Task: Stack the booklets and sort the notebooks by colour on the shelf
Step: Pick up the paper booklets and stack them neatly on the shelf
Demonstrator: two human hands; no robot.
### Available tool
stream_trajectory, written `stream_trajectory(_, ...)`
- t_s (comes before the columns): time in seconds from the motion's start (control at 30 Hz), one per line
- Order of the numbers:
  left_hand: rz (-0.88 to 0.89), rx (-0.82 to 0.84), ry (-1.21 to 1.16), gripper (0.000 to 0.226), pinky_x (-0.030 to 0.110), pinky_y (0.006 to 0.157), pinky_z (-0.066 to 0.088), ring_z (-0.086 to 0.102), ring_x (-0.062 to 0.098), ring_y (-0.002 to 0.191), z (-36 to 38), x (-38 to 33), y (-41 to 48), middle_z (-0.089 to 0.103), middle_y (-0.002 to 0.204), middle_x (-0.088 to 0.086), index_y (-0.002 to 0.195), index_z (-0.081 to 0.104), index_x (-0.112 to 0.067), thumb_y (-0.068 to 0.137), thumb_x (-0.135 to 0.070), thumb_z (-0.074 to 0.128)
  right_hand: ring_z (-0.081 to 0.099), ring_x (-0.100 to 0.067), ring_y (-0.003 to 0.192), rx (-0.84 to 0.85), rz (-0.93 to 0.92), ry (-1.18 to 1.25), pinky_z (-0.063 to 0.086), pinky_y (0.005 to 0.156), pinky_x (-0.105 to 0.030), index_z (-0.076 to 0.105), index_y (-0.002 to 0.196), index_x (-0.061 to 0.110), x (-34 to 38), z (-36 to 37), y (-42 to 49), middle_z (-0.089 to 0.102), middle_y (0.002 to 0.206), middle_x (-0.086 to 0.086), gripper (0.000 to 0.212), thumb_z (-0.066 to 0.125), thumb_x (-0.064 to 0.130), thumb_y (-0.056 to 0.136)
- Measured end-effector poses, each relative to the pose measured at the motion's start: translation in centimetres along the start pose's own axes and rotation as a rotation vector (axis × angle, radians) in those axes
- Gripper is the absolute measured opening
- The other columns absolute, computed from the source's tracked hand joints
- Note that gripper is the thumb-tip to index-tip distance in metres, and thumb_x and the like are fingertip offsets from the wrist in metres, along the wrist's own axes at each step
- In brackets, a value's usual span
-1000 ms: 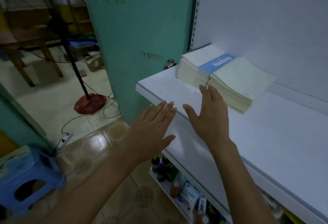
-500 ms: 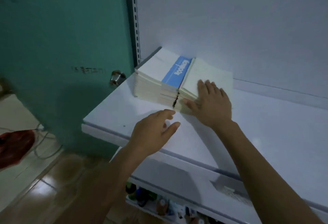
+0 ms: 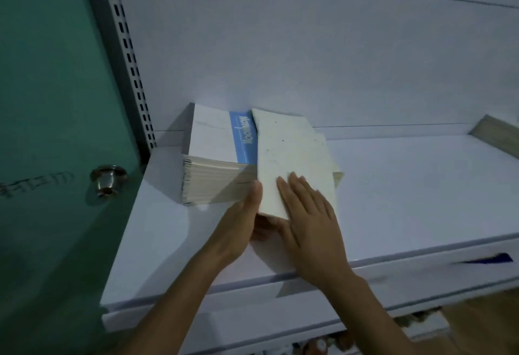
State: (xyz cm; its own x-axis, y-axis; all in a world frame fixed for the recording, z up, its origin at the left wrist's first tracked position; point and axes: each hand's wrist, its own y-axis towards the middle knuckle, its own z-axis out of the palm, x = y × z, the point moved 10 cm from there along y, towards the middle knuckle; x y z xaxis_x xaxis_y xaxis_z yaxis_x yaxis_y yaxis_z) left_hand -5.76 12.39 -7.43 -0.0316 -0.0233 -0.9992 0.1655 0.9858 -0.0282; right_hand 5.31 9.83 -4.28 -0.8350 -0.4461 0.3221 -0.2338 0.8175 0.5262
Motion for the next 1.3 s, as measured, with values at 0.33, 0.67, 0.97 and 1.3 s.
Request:
stream_trajectory(0.33,0.037,-0.186,0.199,0.027,0.025,0.042,0.049,0.068,0.011,0.056,-5.2,-0.2,-2.5,0.071,0.080,0.002,0.106,0.062,-0.021,0.095,-0.042,0.048,0.020,-0.007,0.144,-0.039,0.026,0.220,0.022,0.115,-0.032,0.021,0.148,0.031,1.2,-0.6,-0.6,0.023,0.157,0.007,0.062,0.038,0.056,0.094)
stream_trajectory(0.67,0.058,-0.311,0.068,0.017,0.021,0.036,0.038,0.055,0.015,0.038,-8.4,0.6,-3.3,0.066,0.071,0.003,0.103,0.056,-0.022,0.098,-0.034,0.045,0.059,-0.029,0.109,0.149,0.087,-0.112,0.045,0.084,-0.033,0.055,0.127,0.014,-3.4,-0.6,6.3,0.064,0.120,-0.007,0.036,0.059,0.018,0.092)
stream_trajectory(0.97,0.064,-0.268,-0.089,0.026,0.019,0.036,0.037,0.062,0.020,0.043,-8.2,0.4,-3.7,0.066,0.055,0.003,0.099,0.058,-0.016,0.097,-0.039,0.046,0.061,-0.016,0.066,-0.478,0.151,0.152,0.048,0.053,-0.023,0.058,0.123,0.013,-0.9,-9.5,4.7,0.067,0.089,-0.002,0.029,0.040,0.022,0.101)
stream_trajectory(1.3,0.051,-0.153,0.089,0.075,0.020,0.076,0.054,0.062,0.011,0.100,-7.3,0.5,-3.7,0.066,0.109,-0.005,0.125,0.057,-0.021,0.070,-0.071,0.051,0.064,-0.023,0.110,-0.228,-0.209,0.024,0.053,0.093,-0.037,0.072,0.104,0.010,9.1,1.3,-2.1,0.069,0.116,-0.006,0.043,0.037,0.036,0.101)
